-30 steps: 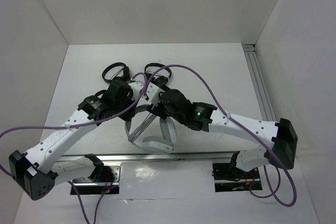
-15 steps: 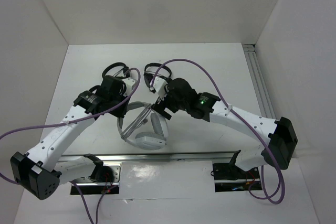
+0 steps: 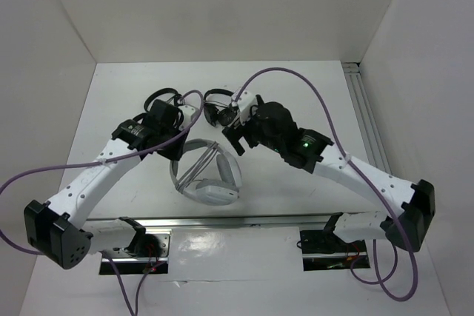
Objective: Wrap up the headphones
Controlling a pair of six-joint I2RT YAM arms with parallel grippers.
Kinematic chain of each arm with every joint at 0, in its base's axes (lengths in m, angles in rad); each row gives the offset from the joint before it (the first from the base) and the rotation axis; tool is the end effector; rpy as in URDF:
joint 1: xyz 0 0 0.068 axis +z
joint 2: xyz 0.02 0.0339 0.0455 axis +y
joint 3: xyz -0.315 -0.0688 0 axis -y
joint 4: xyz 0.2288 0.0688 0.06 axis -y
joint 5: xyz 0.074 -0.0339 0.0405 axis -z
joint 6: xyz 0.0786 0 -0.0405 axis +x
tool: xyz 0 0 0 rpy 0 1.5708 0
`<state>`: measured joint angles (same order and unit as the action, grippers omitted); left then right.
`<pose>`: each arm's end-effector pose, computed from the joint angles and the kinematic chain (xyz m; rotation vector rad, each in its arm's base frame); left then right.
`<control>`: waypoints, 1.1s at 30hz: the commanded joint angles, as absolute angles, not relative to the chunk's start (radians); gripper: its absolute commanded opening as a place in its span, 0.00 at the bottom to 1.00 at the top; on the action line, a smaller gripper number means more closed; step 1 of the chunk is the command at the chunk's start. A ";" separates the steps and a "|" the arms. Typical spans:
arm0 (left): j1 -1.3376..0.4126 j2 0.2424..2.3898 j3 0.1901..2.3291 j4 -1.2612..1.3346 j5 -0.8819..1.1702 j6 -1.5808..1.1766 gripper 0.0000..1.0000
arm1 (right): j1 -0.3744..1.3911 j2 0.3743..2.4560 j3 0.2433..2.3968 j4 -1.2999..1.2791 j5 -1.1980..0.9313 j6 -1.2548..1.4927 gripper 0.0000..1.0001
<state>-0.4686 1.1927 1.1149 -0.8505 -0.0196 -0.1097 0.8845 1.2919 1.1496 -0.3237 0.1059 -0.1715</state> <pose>0.2040 -0.1016 0.3261 0.4403 2.4731 -0.2148 0.1992 0.2301 0.3749 -0.9748 1.8044 0.3391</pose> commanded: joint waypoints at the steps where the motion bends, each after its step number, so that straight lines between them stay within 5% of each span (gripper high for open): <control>1: -0.463 1.229 1.213 -0.769 0.043 -0.152 0.00 | 0.868 1.184 1.199 -0.231 0.242 -0.060 1.00; 9: -0.491 1.552 1.497 -0.724 0.071 -0.290 0.00 | 0.859 1.154 1.357 -0.442 0.491 0.116 1.00; 19: -0.597 2.251 2.442 -0.959 -0.049 -0.357 0.00 | 0.839 1.063 1.371 -0.555 0.531 0.248 1.00; 26: -0.627 2.361 2.345 -0.689 -0.063 -0.518 0.00 | 0.830 1.028 1.324 -0.568 0.443 0.282 1.00; 33: -0.684 2.540 2.488 -0.604 -0.072 -0.635 0.00 | 0.830 1.019 1.315 -0.609 0.410 0.282 1.00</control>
